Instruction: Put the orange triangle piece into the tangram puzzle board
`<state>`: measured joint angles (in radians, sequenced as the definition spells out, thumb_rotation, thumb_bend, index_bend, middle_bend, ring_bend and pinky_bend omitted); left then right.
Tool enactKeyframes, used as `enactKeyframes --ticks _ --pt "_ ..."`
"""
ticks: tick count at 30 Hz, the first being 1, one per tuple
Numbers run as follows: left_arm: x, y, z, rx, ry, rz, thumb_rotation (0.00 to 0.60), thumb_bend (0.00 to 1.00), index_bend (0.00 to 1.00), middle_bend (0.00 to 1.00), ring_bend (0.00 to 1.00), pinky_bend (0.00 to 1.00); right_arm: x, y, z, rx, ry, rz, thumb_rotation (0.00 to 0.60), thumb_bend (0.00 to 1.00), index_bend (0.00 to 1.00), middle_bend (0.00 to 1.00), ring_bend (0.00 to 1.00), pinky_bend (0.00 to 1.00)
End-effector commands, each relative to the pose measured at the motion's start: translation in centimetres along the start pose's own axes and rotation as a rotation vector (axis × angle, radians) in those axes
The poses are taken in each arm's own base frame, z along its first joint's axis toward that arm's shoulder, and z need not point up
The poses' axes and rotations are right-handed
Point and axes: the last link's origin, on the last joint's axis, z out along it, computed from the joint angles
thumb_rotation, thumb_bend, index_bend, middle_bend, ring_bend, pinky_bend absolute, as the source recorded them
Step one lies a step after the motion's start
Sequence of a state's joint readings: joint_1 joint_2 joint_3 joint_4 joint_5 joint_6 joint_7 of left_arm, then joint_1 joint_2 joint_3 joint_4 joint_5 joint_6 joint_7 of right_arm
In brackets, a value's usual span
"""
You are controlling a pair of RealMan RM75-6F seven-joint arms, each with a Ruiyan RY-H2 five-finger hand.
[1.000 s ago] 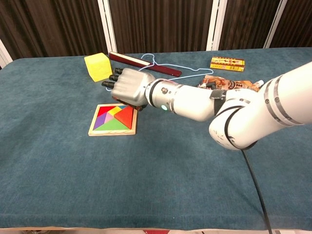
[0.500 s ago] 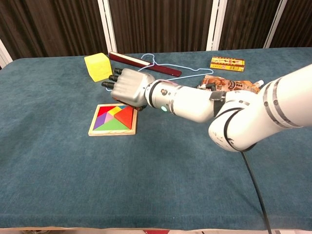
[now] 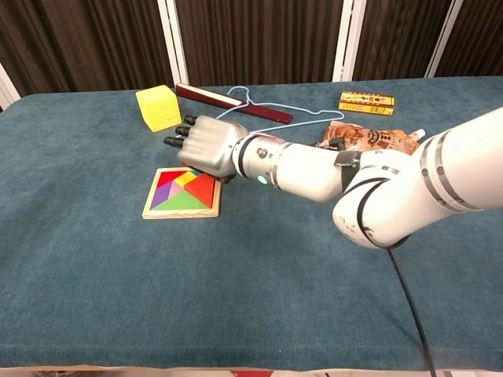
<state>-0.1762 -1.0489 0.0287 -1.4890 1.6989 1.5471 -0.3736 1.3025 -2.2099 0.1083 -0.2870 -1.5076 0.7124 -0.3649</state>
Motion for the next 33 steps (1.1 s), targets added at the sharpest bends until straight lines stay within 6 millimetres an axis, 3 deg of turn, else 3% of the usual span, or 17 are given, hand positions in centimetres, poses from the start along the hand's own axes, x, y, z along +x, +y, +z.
enactKeyframes --ticks 1,14,20,25,29,32,33 --pt "0.0 0.0 0.0 -0.001 0.0 0.0 0.6 0.44 0.0 0.0 0.0 0.01 -0.1 0.0 -0.1 0.006 -0.001 -0.009 0.6 0.82 0.56 0.05 0.0 0.04" --pt "-0.1 0.1 0.0 -0.007 -0.003 0.002 0.6 0.44 0.0 0.0 0.0 0.01 -0.1 -0.2 -0.4 0.019 0.019 -0.041 0.6 0.82 0.56 0.05 0.0 0.04" --pt "-0.1 0.0 0.0 -0.005 -0.004 0.003 0.6 0.44 0.0 0.0 0.0 0.01 0.5 1.0 -0.7 -0.025 0.062 0.013 0.6 0.82 0.47 0.04 0.0 0.04" --pt "-0.2 0.2 0.0 -0.005 -0.007 0.01 0.6 0.44 0.0 0.0 0.0 0.01 0.5 3.0 -2.1 -0.067 0.122 0.074 0.6 0.79 0.36 0.02 0.0 0.04" --pt "-0.3 0.3 -0.1 -0.006 -0.009 0.017 0.6 0.44 0.0 0.0 0.0 0.01 -0.4 5.1 -6.0 -0.135 0.184 0.161 0.6 0.58 0.2 0.0 0.0 0.01" --pt "-0.5 0.3 -0.1 -0.004 -0.015 0.028 0.6 0.44 0.0 0.0 0.0 0.01 -2.2 7.0 -12.0 -0.207 0.16 0.263 0.6 0.38 0.07 0.0 0.0 0.0" --pt "-0.6 0.4 -0.3 -0.004 -0.016 0.034 0.6 0.44 0.0 0.0 0.0 0.01 -2.9 7.9 -15.0 -0.247 0.121 0.298 0.6 0.35 0.03 0.0 0.0 0.0"
